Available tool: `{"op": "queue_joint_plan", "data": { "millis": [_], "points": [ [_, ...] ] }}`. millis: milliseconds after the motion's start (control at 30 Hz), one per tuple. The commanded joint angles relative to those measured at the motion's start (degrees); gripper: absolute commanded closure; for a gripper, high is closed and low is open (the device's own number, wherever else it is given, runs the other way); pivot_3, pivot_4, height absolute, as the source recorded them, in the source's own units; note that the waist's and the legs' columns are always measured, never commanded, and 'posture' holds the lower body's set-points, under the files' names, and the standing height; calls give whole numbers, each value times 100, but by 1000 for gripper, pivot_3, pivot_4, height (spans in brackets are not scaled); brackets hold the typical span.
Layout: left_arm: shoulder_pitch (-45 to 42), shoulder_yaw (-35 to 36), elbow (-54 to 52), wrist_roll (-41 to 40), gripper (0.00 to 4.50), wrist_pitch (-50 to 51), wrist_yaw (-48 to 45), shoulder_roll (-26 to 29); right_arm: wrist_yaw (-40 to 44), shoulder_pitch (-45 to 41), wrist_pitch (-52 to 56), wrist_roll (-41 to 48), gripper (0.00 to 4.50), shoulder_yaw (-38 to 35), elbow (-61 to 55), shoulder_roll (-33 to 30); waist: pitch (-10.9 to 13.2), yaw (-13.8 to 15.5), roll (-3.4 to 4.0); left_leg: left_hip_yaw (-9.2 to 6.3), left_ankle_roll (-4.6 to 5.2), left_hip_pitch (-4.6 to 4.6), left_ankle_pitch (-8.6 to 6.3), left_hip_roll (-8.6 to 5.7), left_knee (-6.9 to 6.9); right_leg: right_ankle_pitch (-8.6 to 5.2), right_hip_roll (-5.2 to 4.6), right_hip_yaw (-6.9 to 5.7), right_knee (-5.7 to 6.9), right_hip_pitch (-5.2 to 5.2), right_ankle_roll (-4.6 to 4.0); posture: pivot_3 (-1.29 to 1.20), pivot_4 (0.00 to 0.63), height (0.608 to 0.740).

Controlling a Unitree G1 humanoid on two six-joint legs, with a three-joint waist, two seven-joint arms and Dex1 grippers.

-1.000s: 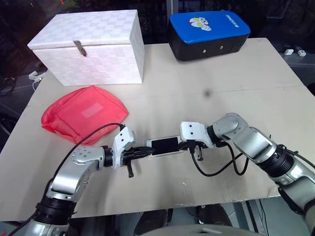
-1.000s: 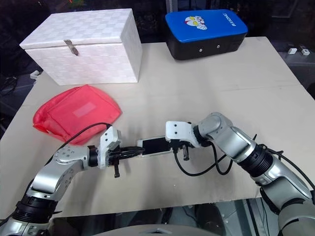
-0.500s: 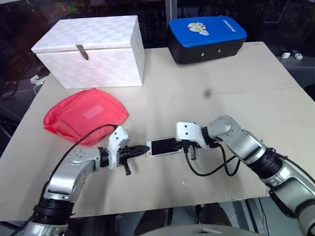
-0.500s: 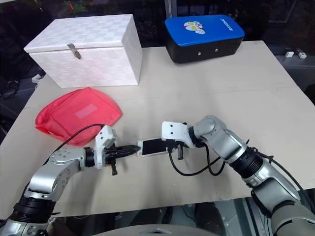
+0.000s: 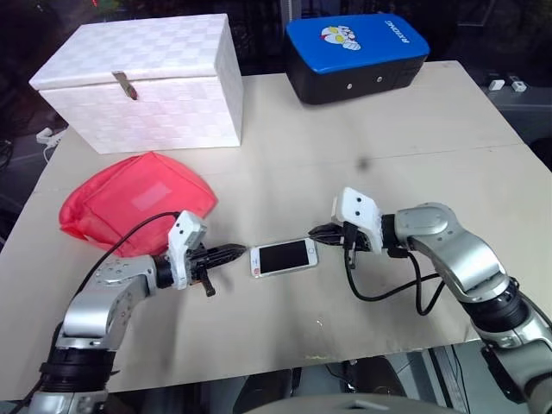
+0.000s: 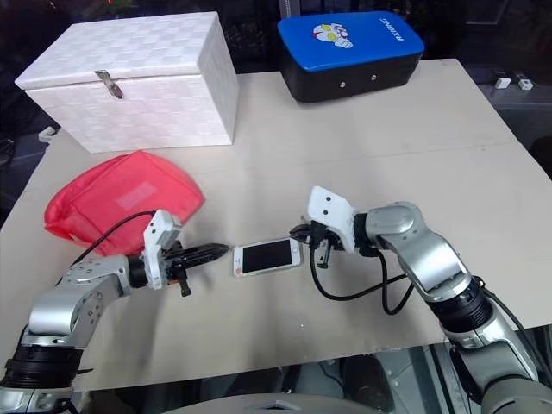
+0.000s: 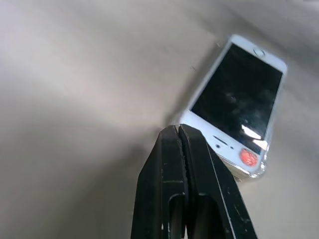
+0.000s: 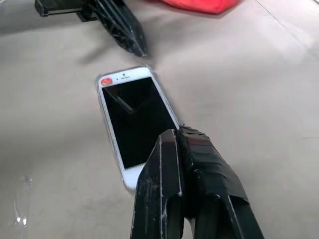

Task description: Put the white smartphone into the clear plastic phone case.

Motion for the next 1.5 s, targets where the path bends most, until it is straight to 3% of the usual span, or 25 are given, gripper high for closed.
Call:
{"op": "queue_joint_plan", "data": {
  "millis": [33,167,767,967,1100,1500],
  "points": [
    [52,-174,-242,250,4477,-184,-10,133,-159,87,83,-219,4500,73,-370,-362,0,8,0,0,0,0,0,0,1,0,0,0,0,0,0,0,150,740],
    [-10,-269,-186,363,4477,-249,-39,169,-309,172,-61,-570,4500,498,-210,-524,0,9,0,1,0,0,0,0,2,0,-1,0,1,1,0,0,150,740],
    [-157,-438,-219,440,4477,-197,91,-31,-111,-385,-548,-934,4500,1261,498,93,0,31,0,2,0,0,0,-5,46,0,-2,-1,42,4,1,0,150,740],
    [-109,-418,-256,419,4477,-195,140,-52,-57,-515,-457,-862,4500,1032,604,111,0,43,0,3,0,0,0,-9,75,0,-3,0,75,4,1,0,150,740],
    [-65,-387,-227,416,4477,-225,130,-19,-3,-477,-355,-854,4500,765,483,-243,0,54,0,3,0,0,0,-9,79,0,-3,0,81,4,1,0,150,740],
    [135,-187,-109,440,4477,-350,-44,247,-60,-292,-580,-975,4500,996,686,-136,1,8,-1,7,0,0,0,-10,81,0,-4,4,85,2,0,0,150,740]
  ]
}}
